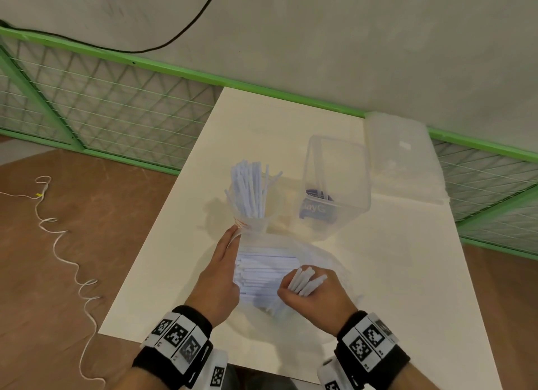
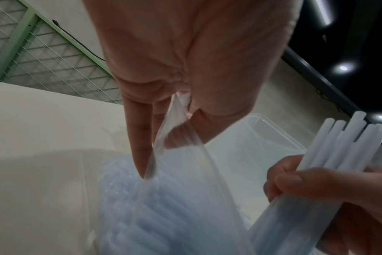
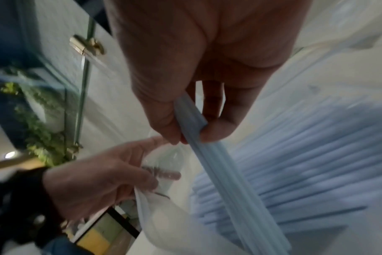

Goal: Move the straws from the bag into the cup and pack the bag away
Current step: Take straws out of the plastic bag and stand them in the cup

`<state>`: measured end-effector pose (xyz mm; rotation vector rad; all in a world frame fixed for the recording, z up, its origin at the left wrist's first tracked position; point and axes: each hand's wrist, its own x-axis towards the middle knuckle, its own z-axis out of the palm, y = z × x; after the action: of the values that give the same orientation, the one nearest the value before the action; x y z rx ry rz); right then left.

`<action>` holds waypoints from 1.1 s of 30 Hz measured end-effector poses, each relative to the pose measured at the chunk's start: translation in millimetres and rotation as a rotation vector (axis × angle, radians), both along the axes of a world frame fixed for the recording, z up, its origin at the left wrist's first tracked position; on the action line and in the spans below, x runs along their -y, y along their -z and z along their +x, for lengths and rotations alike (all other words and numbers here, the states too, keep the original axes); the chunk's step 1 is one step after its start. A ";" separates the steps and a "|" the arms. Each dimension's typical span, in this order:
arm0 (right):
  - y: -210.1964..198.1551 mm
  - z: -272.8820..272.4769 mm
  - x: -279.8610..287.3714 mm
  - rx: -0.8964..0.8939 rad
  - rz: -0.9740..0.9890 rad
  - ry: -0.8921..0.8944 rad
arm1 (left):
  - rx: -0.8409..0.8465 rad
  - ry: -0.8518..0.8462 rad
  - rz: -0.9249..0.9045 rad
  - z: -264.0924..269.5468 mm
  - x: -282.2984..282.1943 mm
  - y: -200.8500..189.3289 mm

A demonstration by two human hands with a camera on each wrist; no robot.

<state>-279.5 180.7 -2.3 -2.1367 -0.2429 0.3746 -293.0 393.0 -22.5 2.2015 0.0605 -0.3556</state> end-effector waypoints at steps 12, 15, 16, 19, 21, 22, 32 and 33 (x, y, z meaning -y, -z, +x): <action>-163.6 106.5 -23.3 0.374 0.262 0.176 | -0.035 0.011 -0.040 -1.3 -3.6 -1.5; -156.7 132.5 -42.9 0.373 0.225 0.215 | -0.026 0.014 -0.049 -1.9 -4.6 -1.6; -150.1 139.2 -49.4 0.366 0.192 0.216 | -0.021 0.016 -0.049 -2.0 -4.9 -1.9; -124.7 153.1 -63.7 0.312 -0.003 0.120 | -0.016 0.016 -0.055 -2.1 -5.7 -2.7; -107.3 157.5 -68.4 0.242 -0.126 0.031 | -0.014 0.016 -0.059 -2.4 -6.1 -2.6; -99.9 158.5 -69.8 0.236 -0.144 0.015 | -0.015 0.015 -0.060 -2.5 -6.4 -2.9; -57.3 132.3 -86.0 0.336 -0.441 -0.230 | -0.007 0.016 -0.066 -1.9 -7.5 -7.0; -55.7 128.5 -85.0 0.359 -0.462 -0.246 | -0.011 0.017 -0.063 -1.9 -8.3 -6.5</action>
<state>-151.0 265.7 53.5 -2.6339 -0.6845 0.1933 -294.9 401.3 -16.0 2.1389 0.0366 -0.3739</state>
